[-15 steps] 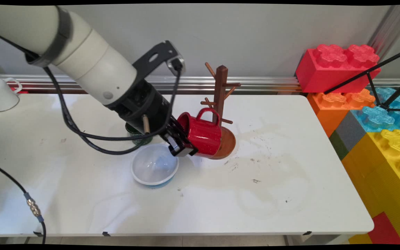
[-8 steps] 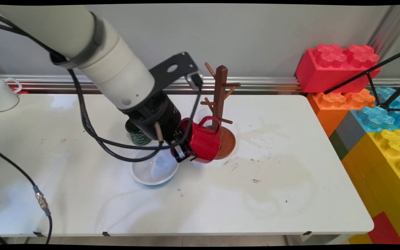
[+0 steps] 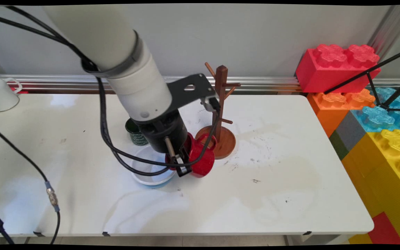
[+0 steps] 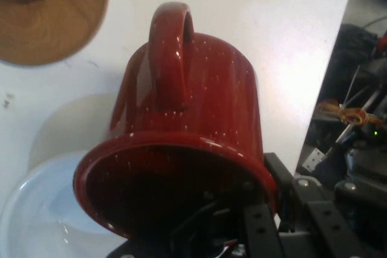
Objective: Place the picked object on the table
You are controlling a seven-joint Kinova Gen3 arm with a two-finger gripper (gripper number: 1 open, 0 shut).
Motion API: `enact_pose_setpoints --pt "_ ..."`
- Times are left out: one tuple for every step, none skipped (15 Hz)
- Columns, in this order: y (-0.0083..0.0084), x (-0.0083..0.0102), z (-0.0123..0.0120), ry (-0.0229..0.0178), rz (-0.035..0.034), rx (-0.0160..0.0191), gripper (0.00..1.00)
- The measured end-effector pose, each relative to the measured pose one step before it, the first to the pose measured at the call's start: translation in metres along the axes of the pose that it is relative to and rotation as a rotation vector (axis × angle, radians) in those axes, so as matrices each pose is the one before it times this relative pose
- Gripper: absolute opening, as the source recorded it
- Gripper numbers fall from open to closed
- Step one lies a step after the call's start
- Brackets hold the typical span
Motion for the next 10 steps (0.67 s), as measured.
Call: enact_pose_setpoints --pt "0.00145 0.00433 0.00291 -0.01732 0.00475 -0.00161 0.0" --pt "0.00151 0.005 0.00314 -0.02013 0.00537 -0.00147 0.0" --pt "0.00131 0.0046 0.00273 -0.01969 0.00455 -0.00107 0.0" --pt "0.00092 0.00381 0.00223 -0.01812 0.00298 -0.00098 0.0" --pt "0.00054 0.00255 0.00141 -0.01196 0.00097 -0.00088 0.0" --pt "0.00062 0.0035 0.00216 -0.0182 0.0002 -0.00149 0.0" --pt "0.00028 0.00254 0.00128 -0.01109 -0.0005 -0.0003 0.0" --pt "0.0002 0.00359 0.00207 -0.01665 -0.00155 -0.00019 0.0" --pt "0.00005 0.00235 0.00129 -0.01042 -0.00197 -0.00013 0.0" --pt "-0.00011 0.00369 0.00237 -0.01529 -0.00686 -0.00062 0.0"
